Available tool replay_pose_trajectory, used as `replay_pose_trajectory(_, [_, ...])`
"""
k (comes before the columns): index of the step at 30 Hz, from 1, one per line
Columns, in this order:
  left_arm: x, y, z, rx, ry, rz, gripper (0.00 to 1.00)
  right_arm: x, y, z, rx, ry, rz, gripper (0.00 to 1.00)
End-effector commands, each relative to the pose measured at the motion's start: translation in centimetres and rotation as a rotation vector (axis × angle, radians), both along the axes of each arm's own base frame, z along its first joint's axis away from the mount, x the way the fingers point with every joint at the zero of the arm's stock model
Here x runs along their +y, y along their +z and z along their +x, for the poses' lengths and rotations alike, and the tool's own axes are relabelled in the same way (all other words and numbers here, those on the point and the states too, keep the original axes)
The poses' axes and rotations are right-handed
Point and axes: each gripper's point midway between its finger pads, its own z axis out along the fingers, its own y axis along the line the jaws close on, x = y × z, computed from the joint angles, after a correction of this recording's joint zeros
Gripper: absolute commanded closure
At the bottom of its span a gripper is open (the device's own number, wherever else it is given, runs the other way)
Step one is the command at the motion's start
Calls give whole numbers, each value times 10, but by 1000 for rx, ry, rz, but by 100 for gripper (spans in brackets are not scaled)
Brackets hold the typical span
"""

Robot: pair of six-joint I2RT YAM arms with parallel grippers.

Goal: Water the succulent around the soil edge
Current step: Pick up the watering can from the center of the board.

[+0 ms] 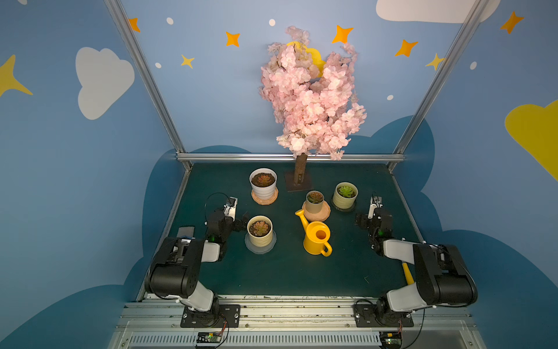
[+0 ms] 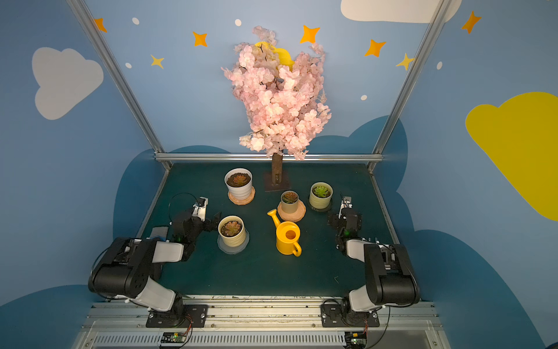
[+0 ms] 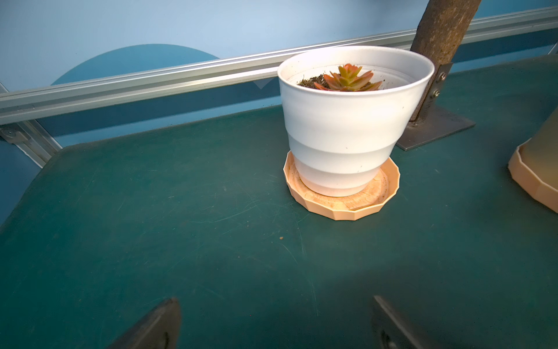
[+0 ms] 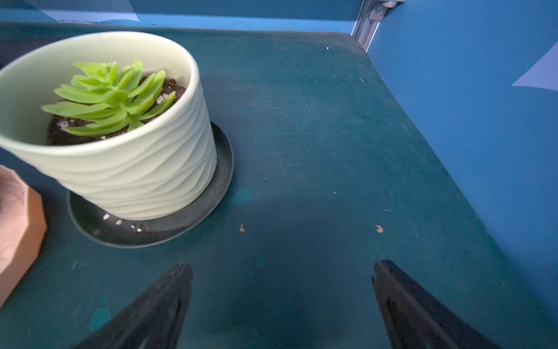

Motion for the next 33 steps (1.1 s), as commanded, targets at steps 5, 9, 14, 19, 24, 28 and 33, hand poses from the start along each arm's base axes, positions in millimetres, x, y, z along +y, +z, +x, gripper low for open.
replay_pose_trajectory(5, [5,4,-4,-3,0,-49,0,-17,19,-9,-60,-115,-12,2])
replay_pose_trajectory(9, [5,28,-10,52,-65,-83,0,-28,49,-16,-111,-235,-64,2])
replay_pose_trajectory(14, [15,50,-33,164,-126,-127,0,-21,82,-45,-74,-231,101,2])
replay_pose_trajectory(19, [25,62,-65,189,-155,-209,0,4,106,-67,-227,-151,448,2])
replay_pose_trajectory(24, [9,45,-90,219,-233,-255,0,39,118,-95,-183,9,552,2])
replay_pose_trajectory(28, [3,42,-90,243,-272,-273,0,57,102,-119,-85,61,539,2])
replay_pose_trajectory(33, [-1,35,-87,310,-310,-304,0,83,71,-142,38,139,521,2])
